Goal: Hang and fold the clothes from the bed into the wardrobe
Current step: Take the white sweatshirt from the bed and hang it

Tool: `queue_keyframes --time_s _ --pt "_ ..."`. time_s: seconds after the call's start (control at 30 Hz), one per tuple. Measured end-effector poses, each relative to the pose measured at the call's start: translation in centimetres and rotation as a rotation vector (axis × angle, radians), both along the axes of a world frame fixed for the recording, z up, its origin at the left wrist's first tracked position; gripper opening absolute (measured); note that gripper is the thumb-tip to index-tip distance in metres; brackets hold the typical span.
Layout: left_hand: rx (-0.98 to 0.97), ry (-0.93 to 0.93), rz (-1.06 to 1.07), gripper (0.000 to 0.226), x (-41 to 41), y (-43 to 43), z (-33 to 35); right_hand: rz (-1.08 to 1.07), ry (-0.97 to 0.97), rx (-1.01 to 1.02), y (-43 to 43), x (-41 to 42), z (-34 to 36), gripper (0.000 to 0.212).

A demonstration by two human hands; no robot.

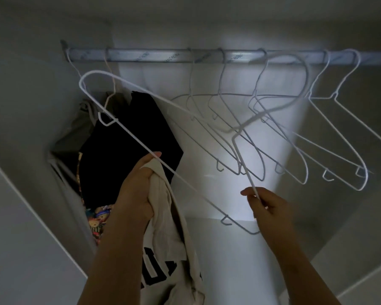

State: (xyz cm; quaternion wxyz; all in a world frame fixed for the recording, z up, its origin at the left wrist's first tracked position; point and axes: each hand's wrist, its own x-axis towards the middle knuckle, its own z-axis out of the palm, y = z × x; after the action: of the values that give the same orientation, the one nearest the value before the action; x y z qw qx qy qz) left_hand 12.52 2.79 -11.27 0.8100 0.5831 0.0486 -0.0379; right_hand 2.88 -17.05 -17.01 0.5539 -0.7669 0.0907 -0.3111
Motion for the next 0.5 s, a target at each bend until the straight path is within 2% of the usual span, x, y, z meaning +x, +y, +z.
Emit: queue_keyframes --time_s 0.1,0.27,0.4,0.5 --pt "0.068 -0.006 -0.011 0.028 -1.2 -0.6 -0.6 0.146 0.112 -0.008 -0.2 -0.3 0.2 0.030" --pt "0.139 0.001 0.023 0.028 -2.8 -0.6 -1.6 0.420 -0.005 0.238 0.5 -0.9 0.5 0.009" --pt "0.196 0.026 0.103 0.026 -3.5 -0.1 -1.9 0.393 -0.042 0.476 -0.2 -1.1 -0.2 0.030" --pt "0.241 0.071 0.196 0.027 -3.5 0.9 -1.9 0.352 -0.003 0.491 -0.8 -1.4 -0.5 0.035"
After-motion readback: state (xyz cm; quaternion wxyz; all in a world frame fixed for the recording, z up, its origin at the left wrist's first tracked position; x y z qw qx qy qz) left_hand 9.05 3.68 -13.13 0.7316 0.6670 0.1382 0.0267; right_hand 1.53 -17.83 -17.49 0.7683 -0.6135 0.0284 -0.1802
